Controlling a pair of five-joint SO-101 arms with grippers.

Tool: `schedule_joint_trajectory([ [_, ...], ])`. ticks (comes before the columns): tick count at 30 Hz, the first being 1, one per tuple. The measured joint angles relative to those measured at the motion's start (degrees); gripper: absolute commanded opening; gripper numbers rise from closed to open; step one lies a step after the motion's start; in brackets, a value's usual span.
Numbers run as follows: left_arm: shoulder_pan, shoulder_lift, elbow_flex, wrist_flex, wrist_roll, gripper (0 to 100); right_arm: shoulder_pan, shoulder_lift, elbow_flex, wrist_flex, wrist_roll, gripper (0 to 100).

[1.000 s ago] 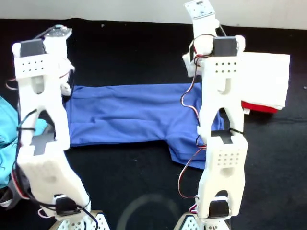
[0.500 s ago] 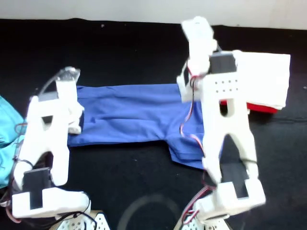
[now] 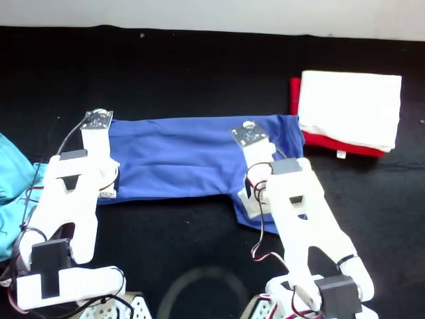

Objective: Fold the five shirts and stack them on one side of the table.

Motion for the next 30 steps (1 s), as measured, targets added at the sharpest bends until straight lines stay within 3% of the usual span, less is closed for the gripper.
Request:
schedule_joint_trajectory([
  [5,0.2,-1.1,2.5,-3.3,0.0,1,-0.1,0.0,0.8,-5.5,0.0,0.7],
  [20,0.5,-1.1,2.5,-4.6,4.4,1,-0.3,11.0,0.7,-6.3,0.0,0.7],
  [30,0.5,-1.1,2.5,-4.7,4.6,1,-5.1,-3.8,0.8,0.4,0.3,0.7],
])
